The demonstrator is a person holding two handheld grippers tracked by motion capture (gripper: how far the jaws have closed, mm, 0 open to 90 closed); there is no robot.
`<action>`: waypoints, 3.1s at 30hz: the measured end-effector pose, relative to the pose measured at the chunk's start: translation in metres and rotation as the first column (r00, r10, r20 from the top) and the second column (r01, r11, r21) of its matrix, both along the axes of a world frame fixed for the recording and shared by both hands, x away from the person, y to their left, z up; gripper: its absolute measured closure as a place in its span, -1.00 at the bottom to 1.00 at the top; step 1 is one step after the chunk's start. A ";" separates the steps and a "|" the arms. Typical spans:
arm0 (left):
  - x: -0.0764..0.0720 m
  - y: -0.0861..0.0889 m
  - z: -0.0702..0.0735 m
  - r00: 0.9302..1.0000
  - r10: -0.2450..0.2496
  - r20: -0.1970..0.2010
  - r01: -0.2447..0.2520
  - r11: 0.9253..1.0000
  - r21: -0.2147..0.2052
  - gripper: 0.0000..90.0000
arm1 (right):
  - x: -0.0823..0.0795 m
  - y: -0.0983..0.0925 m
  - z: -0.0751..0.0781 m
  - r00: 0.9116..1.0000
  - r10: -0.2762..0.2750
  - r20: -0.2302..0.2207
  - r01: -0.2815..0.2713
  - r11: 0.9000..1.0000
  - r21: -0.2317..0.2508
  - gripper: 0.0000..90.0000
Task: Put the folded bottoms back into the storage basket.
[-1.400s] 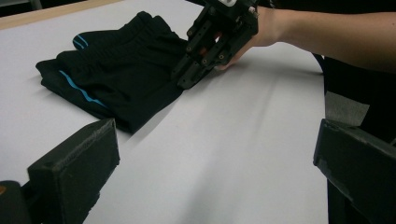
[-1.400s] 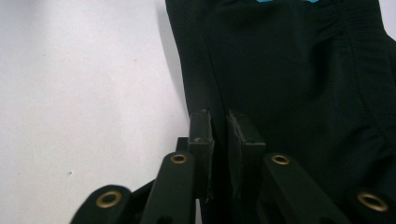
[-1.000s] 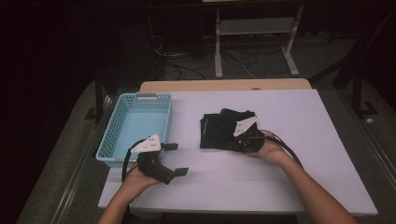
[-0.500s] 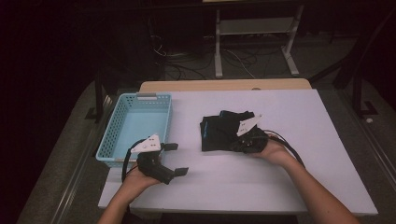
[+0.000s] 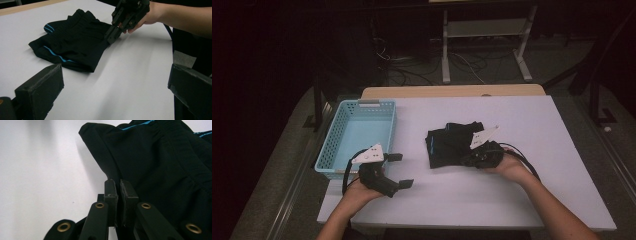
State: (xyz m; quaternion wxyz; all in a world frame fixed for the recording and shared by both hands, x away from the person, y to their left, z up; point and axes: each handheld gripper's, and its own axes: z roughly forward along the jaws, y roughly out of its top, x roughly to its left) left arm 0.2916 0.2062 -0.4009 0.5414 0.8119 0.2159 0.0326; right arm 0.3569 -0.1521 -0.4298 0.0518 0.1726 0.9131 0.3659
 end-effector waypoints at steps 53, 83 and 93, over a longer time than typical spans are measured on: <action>0.000 0.000 0.000 1.000 0.005 -0.003 -0.005 1.000 0.000 -1.00 | -0.084 -0.020 0.002 0.995 0.073 -0.074 -0.068 0.996 0.060 0.86; 0.000 -0.001 0.000 1.000 0.007 0.001 -0.007 1.000 0.006 -1.00 | -0.094 -0.032 0.004 0.998 -0.022 -0.056 0.030 0.990 0.140 -0.10; 0.000 -0.001 0.000 1.000 0.009 0.000 -0.009 1.000 0.009 -1.00 | -0.093 -0.052 0.010 0.993 -0.108 -0.047 0.115 0.979 0.170 -0.34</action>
